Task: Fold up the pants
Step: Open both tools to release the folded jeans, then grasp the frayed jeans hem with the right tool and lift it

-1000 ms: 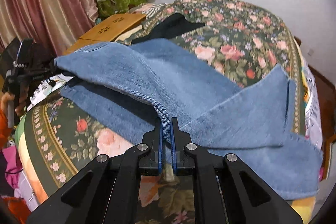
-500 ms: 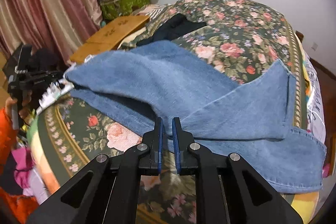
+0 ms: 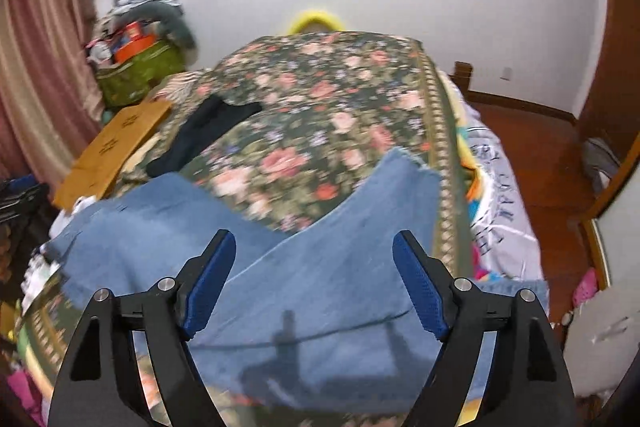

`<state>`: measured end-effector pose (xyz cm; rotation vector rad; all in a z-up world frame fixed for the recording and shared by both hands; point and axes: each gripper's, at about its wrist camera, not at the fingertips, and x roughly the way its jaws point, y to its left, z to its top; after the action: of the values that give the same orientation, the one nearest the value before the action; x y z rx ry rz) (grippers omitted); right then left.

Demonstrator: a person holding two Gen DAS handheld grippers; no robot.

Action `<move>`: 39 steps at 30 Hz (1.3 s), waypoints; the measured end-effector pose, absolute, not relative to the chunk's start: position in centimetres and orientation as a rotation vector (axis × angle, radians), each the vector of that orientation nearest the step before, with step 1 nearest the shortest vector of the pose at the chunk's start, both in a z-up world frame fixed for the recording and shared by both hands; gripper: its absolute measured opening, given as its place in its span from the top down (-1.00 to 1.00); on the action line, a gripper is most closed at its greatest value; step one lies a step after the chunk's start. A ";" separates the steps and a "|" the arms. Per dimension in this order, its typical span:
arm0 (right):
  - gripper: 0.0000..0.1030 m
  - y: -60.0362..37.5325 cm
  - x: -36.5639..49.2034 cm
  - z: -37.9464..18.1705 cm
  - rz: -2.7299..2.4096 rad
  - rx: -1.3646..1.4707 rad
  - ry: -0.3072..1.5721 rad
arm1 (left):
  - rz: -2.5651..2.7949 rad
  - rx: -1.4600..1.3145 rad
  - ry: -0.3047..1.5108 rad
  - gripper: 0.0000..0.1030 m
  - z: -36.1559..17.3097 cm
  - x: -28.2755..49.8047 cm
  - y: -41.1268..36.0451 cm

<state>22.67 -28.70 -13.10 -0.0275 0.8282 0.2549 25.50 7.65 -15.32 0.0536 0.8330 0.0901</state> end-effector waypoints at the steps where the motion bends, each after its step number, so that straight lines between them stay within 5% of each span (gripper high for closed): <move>1: -0.52 -29.0 23.5 -13.3 0.248 -0.030 0.832 | 0.085 0.056 0.837 -0.85 -15.5 26.2 7.2; 21: -0.39 -30.3 42.4 -25.1 0.129 0.009 1.052 | 0.027 0.102 1.028 -0.87 -23.4 39.6 4.5; 27: 0.05 -31.5 43.3 -27.8 0.120 0.130 1.094 | 0.013 0.105 1.054 -0.87 -24.6 39.9 4.0; 30: 0.71 -32.1 42.5 -27.8 0.103 0.145 1.090 | 0.005 0.115 1.058 -0.87 -24.6 39.7 3.4; 39: 0.80 -35.7 38.3 -22.3 0.103 0.187 0.990 | -0.081 0.122 1.106 -0.87 -23.5 37.3 -0.2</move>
<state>38.28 -35.67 -22.31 0.1871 0.9904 0.1030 37.26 -0.22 -23.53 0.1221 1.1057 -0.0806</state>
